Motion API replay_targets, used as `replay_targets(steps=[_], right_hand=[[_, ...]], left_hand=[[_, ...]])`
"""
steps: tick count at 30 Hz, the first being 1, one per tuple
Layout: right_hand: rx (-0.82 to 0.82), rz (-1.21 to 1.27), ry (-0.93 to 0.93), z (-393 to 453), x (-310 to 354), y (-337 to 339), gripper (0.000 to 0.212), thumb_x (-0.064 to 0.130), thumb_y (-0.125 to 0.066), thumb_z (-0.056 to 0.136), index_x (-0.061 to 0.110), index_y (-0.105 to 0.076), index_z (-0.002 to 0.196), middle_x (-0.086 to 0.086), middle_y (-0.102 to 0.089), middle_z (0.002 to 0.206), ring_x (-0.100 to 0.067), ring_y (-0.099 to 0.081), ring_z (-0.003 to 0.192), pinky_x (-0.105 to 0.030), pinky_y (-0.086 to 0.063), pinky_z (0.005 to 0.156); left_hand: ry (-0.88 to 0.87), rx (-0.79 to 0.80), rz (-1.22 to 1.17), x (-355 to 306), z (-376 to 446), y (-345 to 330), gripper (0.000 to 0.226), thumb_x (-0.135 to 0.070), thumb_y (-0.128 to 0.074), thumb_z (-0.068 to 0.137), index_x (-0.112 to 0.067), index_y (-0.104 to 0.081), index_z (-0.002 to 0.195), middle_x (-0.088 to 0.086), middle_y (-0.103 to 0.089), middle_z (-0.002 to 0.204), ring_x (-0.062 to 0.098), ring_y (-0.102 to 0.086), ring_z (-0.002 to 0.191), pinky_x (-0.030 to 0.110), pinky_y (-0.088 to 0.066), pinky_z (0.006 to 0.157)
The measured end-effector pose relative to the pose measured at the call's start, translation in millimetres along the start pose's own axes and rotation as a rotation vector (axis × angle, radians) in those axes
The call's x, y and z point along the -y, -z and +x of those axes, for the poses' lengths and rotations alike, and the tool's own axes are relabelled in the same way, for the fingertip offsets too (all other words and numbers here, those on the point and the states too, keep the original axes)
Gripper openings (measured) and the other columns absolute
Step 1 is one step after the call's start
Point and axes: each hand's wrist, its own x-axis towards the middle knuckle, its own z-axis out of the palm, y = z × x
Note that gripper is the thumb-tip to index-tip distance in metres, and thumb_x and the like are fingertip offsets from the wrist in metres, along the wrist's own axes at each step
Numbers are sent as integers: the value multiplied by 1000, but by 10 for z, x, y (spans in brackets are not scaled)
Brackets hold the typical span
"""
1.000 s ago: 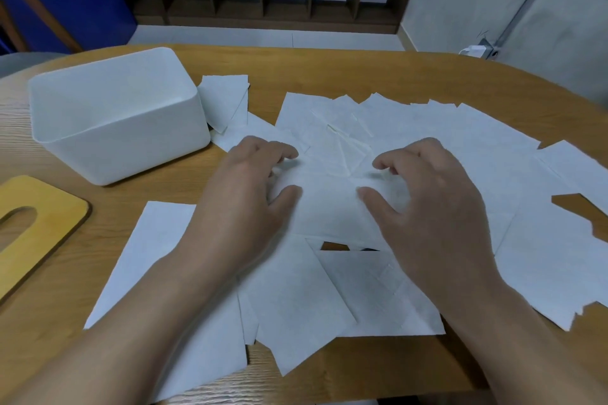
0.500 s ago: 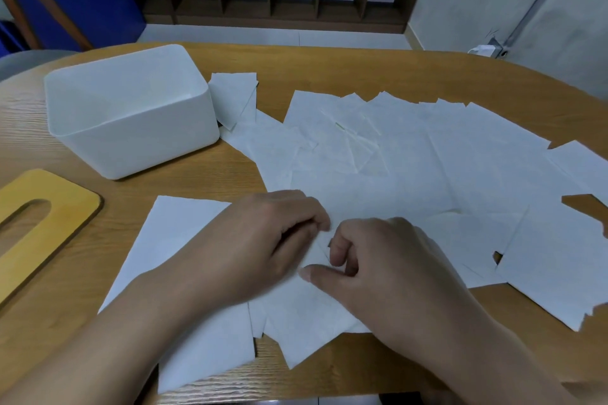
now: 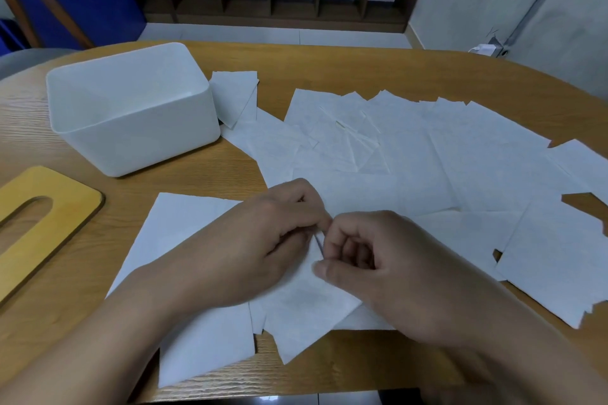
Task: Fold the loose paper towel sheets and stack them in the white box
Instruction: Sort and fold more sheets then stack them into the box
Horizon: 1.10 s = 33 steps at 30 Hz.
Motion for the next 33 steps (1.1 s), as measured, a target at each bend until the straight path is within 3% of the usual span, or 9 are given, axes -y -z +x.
replay_targets(steps=[4,8,12,14,17,21,24,29,33], right_hand=[[-37,149,116,-20,-20,162,19,39,-77,99,25,-70,88,4,-69,77,-16,-62,70,-38,-54,69],[-104,357,170,-22,-78,399,8,26,-84,90,21,-78,92,-3,-76,77,-18,-67,71,-26,-52,68],[-257,460,157,9,-186,502,19,31,-83,83,18,-81,97,-6,-78,81,-17,-72,76,-28,-54,78],[-337,458,133,67,-261,483,13,25,-85,88,16,-81,97,-9,-78,82,-27,-72,76,-36,-55,82],[-454,456,83,155,-362,451,10,23,-88,91,19,-82,98,-7,-80,83,-38,-75,86,-45,-60,88],[-542,487,46,265,-463,429,12,16,-89,91,20,-81,100,-4,-81,88,-32,-78,88,-36,-62,84],[-636,367,70,360,-542,380,14,14,-87,92,25,-80,98,0,-79,89,-27,-72,79,-31,-60,75],[-711,-13,151,424,-580,261,18,13,-83,94,27,-76,101,13,-71,86,-12,-67,82,-20,-54,74],[-658,-218,142,449,-633,275,18,21,-79,98,28,-76,115,19,-68,107,-7,-63,98,-29,-55,88]], left_hand=[[45,-9,-62,-22,2,32,32,-12,-57,106,-40,-71,108,-13,-61,119,19,-53,123,30,-45,97],[59,-42,-184,-45,12,55,15,-37,-61,109,-35,-73,100,-9,-67,116,23,-53,124,38,-44,101],[71,-160,-291,-36,43,63,21,-43,-65,107,-26,-75,103,-1,-72,96,27,-64,93,54,-52,84],[111,-252,-350,13,89,49,18,-37,-67,108,-22,-76,105,4,-71,84,34,-62,74,51,-53,67],[161,-343,-350,73,170,38,16,-36,-71,108,-22,-77,105,13,-66,80,35,-60,70,44,-50,65],[255,-438,-278,66,283,39,16,-30,-74,104,-20,-77,92,3,-47,65,6,-40,58,18,-33,55],[299,-454,-185,64,355,14,18,-32,-75,103,-19,-75,91,9,-55,71,6,-42,58,20,-33,54],[329,-448,10,65,425,-28,14,-33,-75,100,-28,-69,88,-9,-59,71,7,-53,66,21,-36,55],[323,-393,181,99,438,-43,23,-41,-78,95,-37,-68,115,-18,-61,102,4,-53,91,15,-37,68]])
